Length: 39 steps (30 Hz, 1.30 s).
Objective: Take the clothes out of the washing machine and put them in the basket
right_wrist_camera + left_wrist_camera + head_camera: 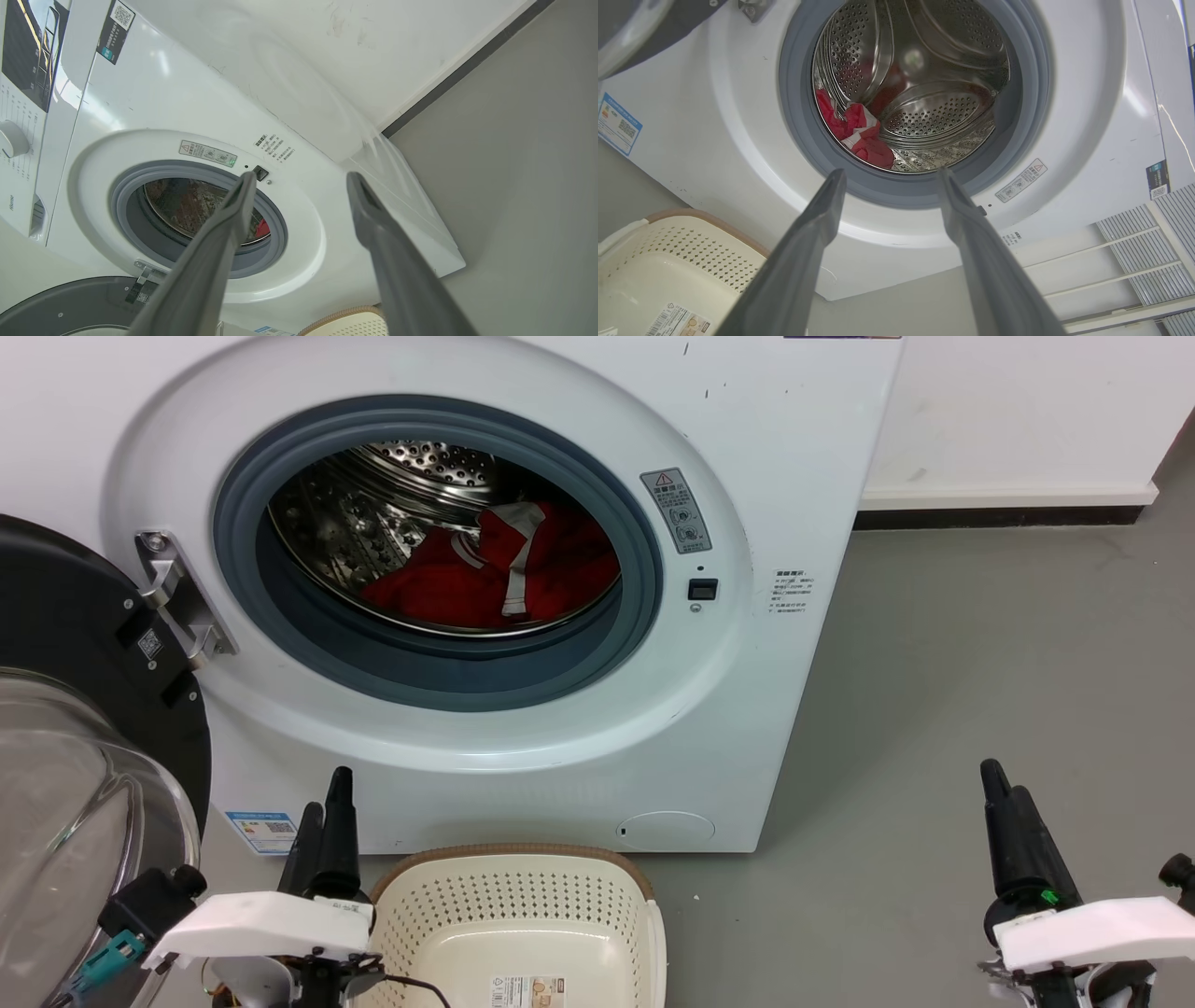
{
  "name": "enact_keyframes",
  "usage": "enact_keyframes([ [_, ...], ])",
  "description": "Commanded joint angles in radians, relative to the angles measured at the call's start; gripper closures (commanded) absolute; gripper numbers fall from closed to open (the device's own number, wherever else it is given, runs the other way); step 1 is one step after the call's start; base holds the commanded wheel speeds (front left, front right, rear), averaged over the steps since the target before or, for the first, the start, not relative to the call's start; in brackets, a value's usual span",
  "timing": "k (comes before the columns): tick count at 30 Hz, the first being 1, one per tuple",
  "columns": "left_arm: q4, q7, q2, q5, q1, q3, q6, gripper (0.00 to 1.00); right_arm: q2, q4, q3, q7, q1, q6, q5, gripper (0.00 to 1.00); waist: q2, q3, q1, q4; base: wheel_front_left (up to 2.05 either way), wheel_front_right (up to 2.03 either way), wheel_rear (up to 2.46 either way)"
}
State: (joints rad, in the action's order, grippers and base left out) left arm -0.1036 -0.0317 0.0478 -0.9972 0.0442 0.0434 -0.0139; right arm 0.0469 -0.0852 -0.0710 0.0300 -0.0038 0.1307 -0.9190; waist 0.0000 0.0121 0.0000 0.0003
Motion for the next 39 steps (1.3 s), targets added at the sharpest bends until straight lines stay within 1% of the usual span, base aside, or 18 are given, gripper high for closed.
enact_keyframes([
  [1, 0.024, -0.012, 0.002, 0.042, 0.002, -0.004, 0.006, 0.00, 0.004, 0.027, 0.005, 0.012, -0.004, 0.000, 0.046, 0.00, 0.0000, 0.000, 0.0000, 0.000, 0.00, 0.00, 0.00],
  [16, 0.069, -0.063, 0.013, 0.271, -0.012, -0.047, 0.052, 0.00, 0.005, 0.094, 0.015, 0.063, 0.026, 0.000, 0.291, 0.00, 0.0000, 0.002, 0.0000, 0.001, 0.00, 0.00, 0.00],
  [39, 0.112, -0.127, 0.022, 0.538, -0.046, -0.088, 0.082, 0.00, 0.005, 0.172, 0.033, 0.129, 0.073, 0.000, 0.603, 0.00, 0.0000, 0.001, 0.0000, 0.003, 0.00, 0.00, 0.00],
])
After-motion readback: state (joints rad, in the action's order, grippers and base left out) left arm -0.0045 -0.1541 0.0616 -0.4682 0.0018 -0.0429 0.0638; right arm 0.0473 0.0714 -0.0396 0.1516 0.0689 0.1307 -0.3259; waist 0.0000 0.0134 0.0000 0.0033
